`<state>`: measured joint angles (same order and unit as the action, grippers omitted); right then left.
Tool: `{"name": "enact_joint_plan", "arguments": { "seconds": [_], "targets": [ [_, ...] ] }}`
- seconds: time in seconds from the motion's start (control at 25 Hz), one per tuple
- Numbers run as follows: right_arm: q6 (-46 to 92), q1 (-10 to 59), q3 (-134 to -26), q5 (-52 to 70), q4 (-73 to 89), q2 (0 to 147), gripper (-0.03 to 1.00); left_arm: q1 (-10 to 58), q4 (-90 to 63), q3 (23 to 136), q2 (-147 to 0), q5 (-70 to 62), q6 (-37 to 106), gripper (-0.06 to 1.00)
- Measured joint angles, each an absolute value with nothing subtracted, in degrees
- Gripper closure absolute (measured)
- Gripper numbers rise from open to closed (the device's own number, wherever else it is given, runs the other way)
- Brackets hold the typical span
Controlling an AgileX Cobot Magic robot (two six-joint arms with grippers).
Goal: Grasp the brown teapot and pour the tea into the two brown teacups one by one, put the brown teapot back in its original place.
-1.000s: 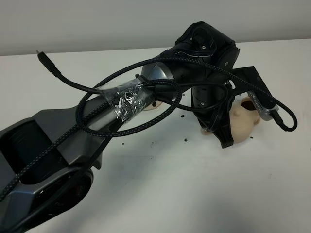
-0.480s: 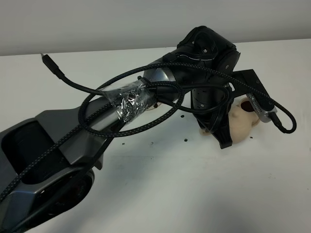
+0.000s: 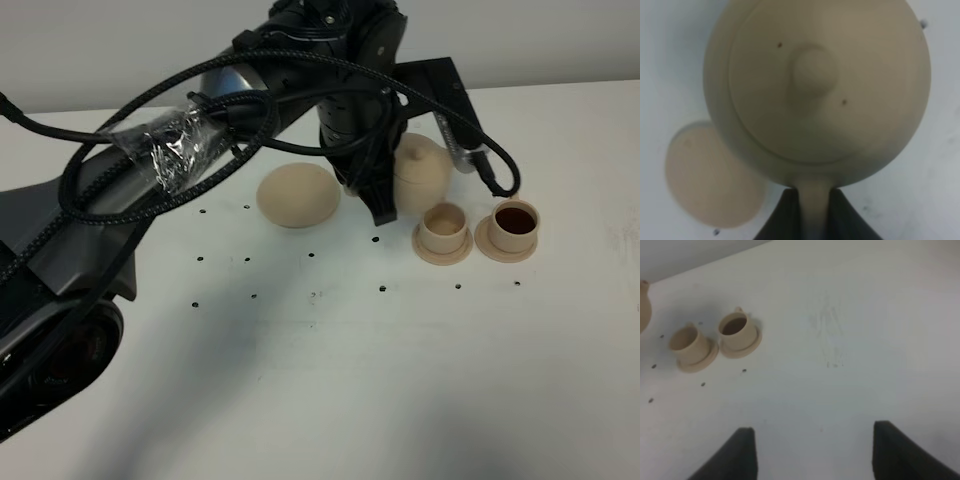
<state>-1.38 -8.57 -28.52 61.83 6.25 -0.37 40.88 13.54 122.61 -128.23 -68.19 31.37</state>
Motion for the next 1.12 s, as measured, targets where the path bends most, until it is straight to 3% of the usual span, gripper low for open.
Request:
{"name": "enact_joint_plan", "arguments": {
  "seconds": [0.4,1.12],
  "targets": [
    [-1.4,-8.6,-28.5,61.8,6.2,-0.4,0.48,36.3,16.2,122.6,-131.1,-60.3,45.6,0.83],
    [-1.4,-8.6,-28.5,61.8,6.2,-0.4,0.48,37.1,26.3,122.6,-137.1,-50.1,61.6,0.83]
  ]
}}
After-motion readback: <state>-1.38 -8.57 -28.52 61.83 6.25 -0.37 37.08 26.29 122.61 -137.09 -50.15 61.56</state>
